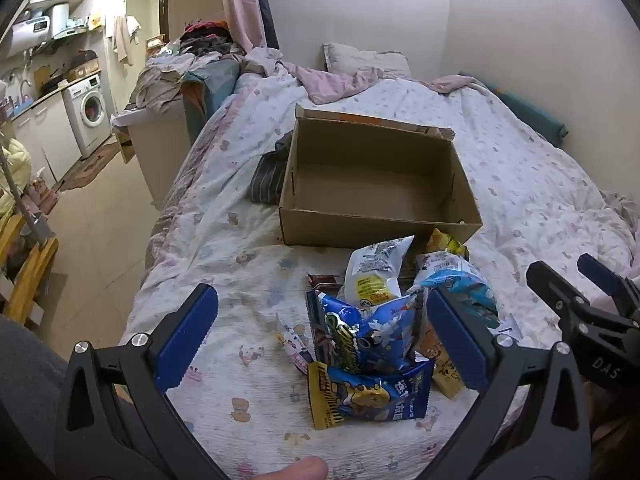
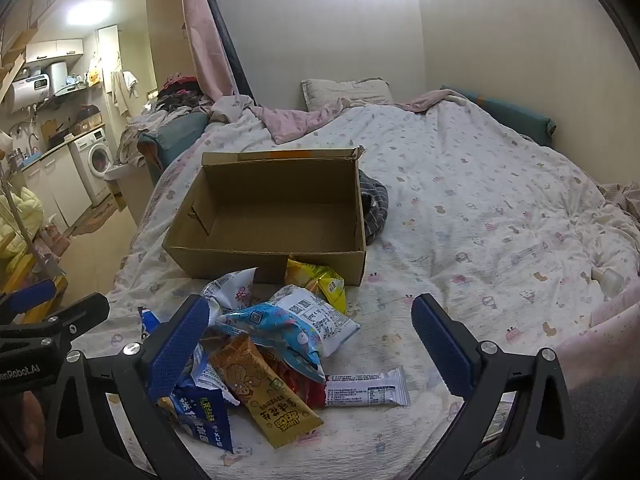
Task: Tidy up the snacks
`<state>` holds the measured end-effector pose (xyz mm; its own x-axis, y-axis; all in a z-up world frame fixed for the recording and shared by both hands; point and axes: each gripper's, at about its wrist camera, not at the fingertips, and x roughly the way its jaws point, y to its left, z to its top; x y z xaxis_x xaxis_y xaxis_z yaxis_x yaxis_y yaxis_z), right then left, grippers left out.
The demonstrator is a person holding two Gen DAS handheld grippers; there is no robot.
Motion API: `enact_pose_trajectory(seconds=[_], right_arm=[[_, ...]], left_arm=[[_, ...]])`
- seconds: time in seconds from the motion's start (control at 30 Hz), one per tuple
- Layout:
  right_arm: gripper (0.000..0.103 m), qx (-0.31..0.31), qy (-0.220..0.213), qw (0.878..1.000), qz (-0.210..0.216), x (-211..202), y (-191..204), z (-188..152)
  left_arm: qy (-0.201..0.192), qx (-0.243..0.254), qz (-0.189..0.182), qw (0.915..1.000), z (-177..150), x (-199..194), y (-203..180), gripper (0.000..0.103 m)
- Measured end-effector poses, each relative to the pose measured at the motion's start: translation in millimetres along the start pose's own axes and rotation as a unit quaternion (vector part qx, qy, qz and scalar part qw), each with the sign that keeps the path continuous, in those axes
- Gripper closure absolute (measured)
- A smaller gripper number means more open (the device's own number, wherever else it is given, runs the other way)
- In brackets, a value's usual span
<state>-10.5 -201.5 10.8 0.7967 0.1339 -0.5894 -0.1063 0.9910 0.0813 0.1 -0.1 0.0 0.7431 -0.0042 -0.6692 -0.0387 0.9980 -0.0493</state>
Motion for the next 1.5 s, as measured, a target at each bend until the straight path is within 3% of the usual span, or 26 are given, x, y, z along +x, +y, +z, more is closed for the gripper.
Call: enact_pose_trajectory(seconds=[1.5], right_arm=[[0.000, -0.002, 0.001, 1.000, -0.002, -0.8, 0.4, 0.7]], left_arm=[[-0.001, -0.004, 0.002, 1.0000, 1.0, -3.4, 7.5, 0.000]])
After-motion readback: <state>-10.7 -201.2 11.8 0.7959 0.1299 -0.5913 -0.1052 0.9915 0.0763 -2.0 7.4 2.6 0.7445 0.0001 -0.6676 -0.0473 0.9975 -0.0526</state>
